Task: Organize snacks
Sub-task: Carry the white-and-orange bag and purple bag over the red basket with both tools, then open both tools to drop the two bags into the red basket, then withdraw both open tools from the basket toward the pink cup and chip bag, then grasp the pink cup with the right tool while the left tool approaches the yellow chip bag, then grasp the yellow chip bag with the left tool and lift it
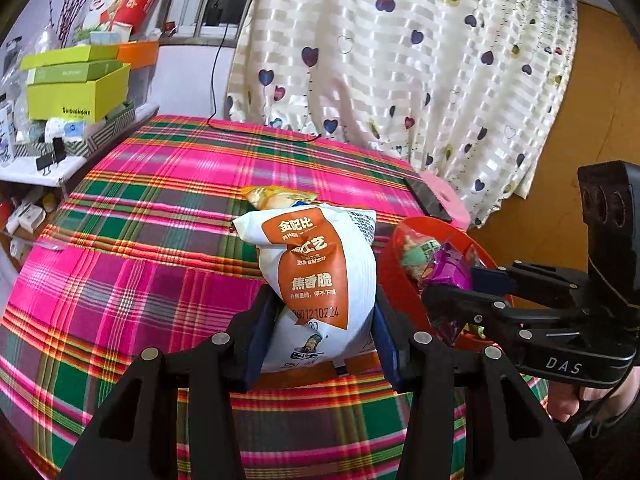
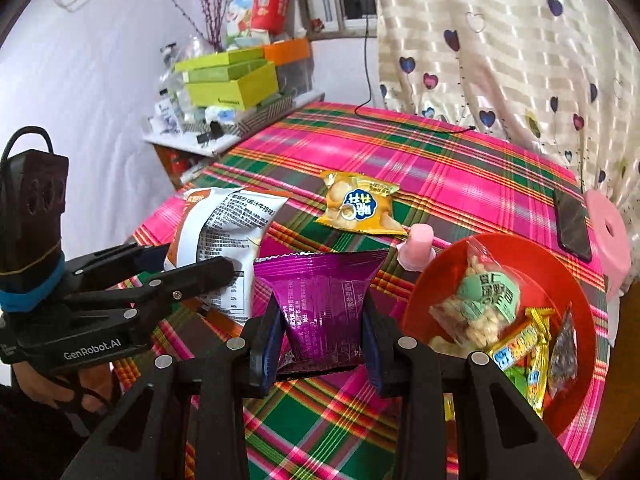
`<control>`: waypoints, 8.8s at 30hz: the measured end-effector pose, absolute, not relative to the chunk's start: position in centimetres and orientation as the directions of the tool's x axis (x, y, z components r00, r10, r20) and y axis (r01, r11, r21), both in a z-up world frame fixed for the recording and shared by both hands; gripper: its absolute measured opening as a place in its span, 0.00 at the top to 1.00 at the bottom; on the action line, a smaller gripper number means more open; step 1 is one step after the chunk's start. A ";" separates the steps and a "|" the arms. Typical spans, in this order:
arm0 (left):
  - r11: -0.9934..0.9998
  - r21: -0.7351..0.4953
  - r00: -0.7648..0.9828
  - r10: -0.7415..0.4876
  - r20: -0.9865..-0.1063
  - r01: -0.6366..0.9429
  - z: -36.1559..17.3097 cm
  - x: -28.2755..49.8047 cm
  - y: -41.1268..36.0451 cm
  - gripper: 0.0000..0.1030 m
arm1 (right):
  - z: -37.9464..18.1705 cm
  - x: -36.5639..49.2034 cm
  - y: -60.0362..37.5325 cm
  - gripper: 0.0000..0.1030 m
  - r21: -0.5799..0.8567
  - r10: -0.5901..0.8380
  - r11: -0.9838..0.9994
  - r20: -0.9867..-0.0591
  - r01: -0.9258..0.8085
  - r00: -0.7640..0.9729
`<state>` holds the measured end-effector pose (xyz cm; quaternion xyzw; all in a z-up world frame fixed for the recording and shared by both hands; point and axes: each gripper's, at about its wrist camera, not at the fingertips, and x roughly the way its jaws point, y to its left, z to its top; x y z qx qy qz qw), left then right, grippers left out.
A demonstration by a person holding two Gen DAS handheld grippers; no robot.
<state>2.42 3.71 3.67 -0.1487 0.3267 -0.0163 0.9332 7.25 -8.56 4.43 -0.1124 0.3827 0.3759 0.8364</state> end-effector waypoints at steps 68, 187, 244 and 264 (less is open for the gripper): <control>0.955 -0.253 0.689 -0.289 -0.664 0.156 3.2 12.4 -7.2 0.54 | 4.3 12.7 -24.2 0.68 0.155 0.416 0.886 -0.684 -0.438 0.599; 0.950 -0.294 0.744 -0.124 -0.656 -0.101 1.0 7.1 5.1 0.42 | 4.7 15.0 -10.9 0.60 0.015 0.430 0.774 -0.746 -0.633 0.508; 0.910 -0.361 0.750 -0.091 -0.655 -0.205 -0.4 8.7 11.6 0.42 | -1.9 28.8 1.2 0.78 -0.156 0.162 0.703 -0.915 -0.693 0.370; 0.875 -0.371 0.714 -0.044 -0.699 -0.310 -2.4 6.8 14.7 0.42 | -1.9 17.6 5.6 0.78 0.136 0.436 0.504 -0.893 -0.853 0.115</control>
